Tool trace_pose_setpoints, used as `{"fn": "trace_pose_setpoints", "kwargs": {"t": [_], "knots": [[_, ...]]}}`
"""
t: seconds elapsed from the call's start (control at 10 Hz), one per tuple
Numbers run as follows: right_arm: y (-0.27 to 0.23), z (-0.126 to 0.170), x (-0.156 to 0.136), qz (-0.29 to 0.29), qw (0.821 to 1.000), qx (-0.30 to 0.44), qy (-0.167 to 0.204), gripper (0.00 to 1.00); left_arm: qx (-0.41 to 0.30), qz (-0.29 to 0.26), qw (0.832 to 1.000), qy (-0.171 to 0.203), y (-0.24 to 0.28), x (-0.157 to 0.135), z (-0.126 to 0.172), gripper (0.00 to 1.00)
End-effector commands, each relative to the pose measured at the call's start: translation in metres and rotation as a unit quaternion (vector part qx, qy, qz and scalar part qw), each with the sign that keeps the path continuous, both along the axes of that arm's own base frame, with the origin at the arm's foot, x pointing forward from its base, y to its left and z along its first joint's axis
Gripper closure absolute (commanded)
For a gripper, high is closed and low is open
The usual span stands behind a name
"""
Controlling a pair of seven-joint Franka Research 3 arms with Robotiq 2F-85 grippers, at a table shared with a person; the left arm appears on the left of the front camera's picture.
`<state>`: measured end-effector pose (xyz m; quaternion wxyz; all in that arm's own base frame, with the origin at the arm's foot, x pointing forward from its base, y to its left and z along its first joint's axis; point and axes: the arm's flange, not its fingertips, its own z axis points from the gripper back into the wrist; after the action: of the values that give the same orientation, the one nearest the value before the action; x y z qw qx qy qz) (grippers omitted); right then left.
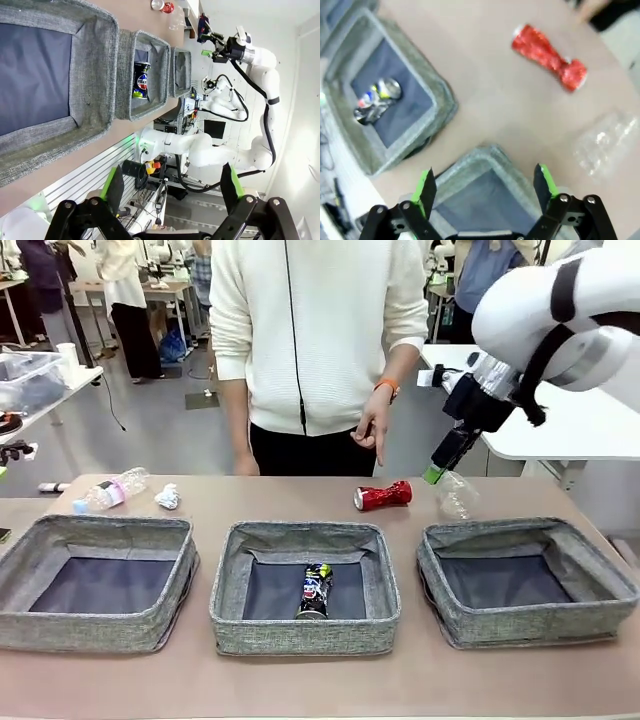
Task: Sort the waste into the appropriate baskets.
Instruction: Pick up the waste item pointed out by the person.
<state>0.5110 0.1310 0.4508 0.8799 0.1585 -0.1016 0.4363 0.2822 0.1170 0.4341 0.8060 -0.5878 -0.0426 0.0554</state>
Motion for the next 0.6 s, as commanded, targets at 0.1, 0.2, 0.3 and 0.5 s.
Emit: {"fn": "trace_pose_setpoints", "kwargs": {"t": [0.1, 0.2, 0.3, 0.5], "knots": [[0.013, -0.031, 0.059, 0.184, 0.982, 0.014, -0.043, 0.0, -0.009, 0.002, 1.0, -0.001, 0.0, -0.001, 0.004, 0.0], [0.018, -0.042, 0.072, 0.165, 0.984, -0.001, -0.066, 0.0, -0.009, 0.002, 1.0, -0.001, 0.0, -0.001, 0.004, 0.0], [0.028, -0.056, 0.083, 0.183, 0.98, -0.006, -0.075, 0.0, -0.009, 0.002, 1.0, -0.001, 0.0, -0.001, 0.004, 0.0], [0.038, -0.083, 0.097, 0.182, 0.972, -0.078, -0.126, 0.0, -0.009, 0.002, 1.0, -0.001, 0.0, -0.001, 0.004, 0.0]]}}
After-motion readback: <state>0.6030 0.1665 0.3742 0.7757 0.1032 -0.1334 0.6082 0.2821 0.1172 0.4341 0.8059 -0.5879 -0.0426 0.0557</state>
